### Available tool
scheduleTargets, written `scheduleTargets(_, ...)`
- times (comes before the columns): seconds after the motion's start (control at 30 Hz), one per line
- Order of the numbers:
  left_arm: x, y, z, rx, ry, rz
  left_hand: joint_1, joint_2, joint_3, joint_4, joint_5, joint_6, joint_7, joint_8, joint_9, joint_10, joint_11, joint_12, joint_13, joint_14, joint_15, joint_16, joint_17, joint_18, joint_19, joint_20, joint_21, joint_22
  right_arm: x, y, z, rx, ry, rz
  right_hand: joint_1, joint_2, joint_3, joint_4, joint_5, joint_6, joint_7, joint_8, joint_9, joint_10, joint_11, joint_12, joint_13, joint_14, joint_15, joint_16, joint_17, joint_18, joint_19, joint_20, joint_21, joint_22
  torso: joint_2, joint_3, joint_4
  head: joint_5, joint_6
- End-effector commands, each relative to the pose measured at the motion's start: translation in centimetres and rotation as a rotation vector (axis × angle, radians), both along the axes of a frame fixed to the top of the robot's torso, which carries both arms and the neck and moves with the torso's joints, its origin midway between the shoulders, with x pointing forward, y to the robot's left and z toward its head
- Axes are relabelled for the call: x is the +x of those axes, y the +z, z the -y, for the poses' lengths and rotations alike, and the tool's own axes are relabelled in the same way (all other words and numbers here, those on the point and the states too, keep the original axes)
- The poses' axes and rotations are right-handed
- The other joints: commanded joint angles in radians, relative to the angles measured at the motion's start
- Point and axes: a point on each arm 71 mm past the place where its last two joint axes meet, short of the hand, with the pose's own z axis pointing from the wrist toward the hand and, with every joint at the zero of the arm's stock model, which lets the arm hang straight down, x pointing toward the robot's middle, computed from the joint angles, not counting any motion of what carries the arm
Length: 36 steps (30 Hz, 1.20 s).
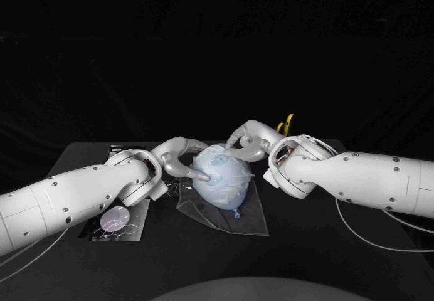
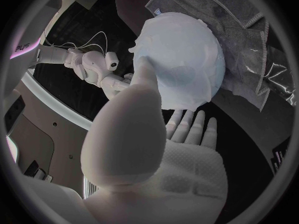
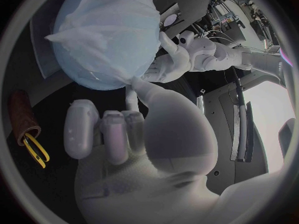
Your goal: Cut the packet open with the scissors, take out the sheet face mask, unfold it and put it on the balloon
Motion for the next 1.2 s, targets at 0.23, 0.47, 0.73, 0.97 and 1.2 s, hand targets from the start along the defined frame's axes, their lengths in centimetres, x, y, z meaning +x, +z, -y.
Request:
scheduleTargets(0.23,-0.1,0.0,0.2,-0.003,-0.016,-0.011,0.0,0.008,0.006,-0.001,0.002,0.002,0.046,0.005,0.001,-0.006,0.003,-0.006,-0.002,-0.007,0.001,-0.004,-0.001,0.006,0.006,-0.001,0.006,0.001,-1.0,0.2,-0.8,-0.001,0.094,0.019,0.008,-0.001,0.02,-0.009,0.003,0.012,-0.007,0.007,0.031,0.104,-0.006,0.003,0.263,0.108,-0.007,0.004,0.263,-0.006,-0.001,-0.008,0.004,0.06,0.001,-0.0004,0.0004,0.002,-0.004)
scheduleTargets(0.47,-0.1,0.0,0.2,-0.002,-0.016,-0.012,0.002,0.008,0.009,-0.001,0.002,0.001,0.047,0.005,0.001,-0.008,0.002,-0.006,-0.002,-0.007,0.001,-0.005,-0.002,0.007,0.006,-0.001,0.006,0.001,-1.2,0.5,-0.9,-0.057,0.134,0.087,0.007,-0.001,0.022,-0.011,0.002,0.012,-0.007,0.007,0.032,0.104,-0.006,0.003,0.263,0.108,-0.007,0.004,0.263,-0.006,0.001,-0.008,0.006,0.063,0.0,-0.0007,0.0009,0.004,-0.004)
scheduleTargets(0.73,-0.1,-0.1,0.1,-0.001,-0.015,-0.014,0.002,0.008,0.009,-0.001,0.002,0.002,0.047,0.006,0.001,-0.009,0.002,-0.007,-0.002,-0.009,0.001,-0.005,-0.002,0.007,0.006,-0.001,0.006,0.001,-1.5,0.9,-1.1,-0.128,0.176,0.185,0.006,-0.002,0.023,-0.012,0.002,0.012,-0.006,0.008,0.033,0.104,-0.006,0.003,0.263,0.108,-0.007,0.004,0.263,-0.007,0.004,-0.008,0.01,0.066,0.0,-0.0006,0.0001,0.006,0.0)
scheduleTargets(0.97,-0.1,-0.1,0.1,0.0,-0.015,-0.014,0.002,0.008,0.009,-0.001,0.002,0.002,0.047,0.006,0.001,-0.009,0.002,-0.007,-0.002,-0.009,0.001,-0.005,-0.002,0.007,0.006,-0.001,0.006,0.001,-1.7,1.4,-1.0,-0.101,0.169,0.256,-0.03,-0.024,0.019,-0.003,0.002,-0.014,-0.004,-0.004,0.036,0.104,-0.003,0.003,0.263,0.108,-0.004,0.004,0.263,-0.005,-0.003,-0.006,0.001,0.06,0.0,-0.0003,0.0,0.009,0.006)
scheduleTargets(1.2,-0.1,-0.1,0.2,0.0,-0.016,-0.015,0.002,0.008,0.009,-0.001,0.002,0.002,0.047,0.006,0.001,-0.009,0.002,-0.007,-0.002,-0.009,0.001,-0.005,-0.002,0.007,0.006,-0.001,0.006,0.001,-1.6,1.9,0.0,0.054,0.084,0.252,-0.175,-0.072,-0.082,0.102,0.007,-0.12,0.062,-0.094,0.008,0.104,0.055,0.003,0.263,0.108,0.044,0.004,0.263,-0.006,-0.01,0.028,-0.012,0.054,0.0,0.0,0.0005,0.014,0.008)
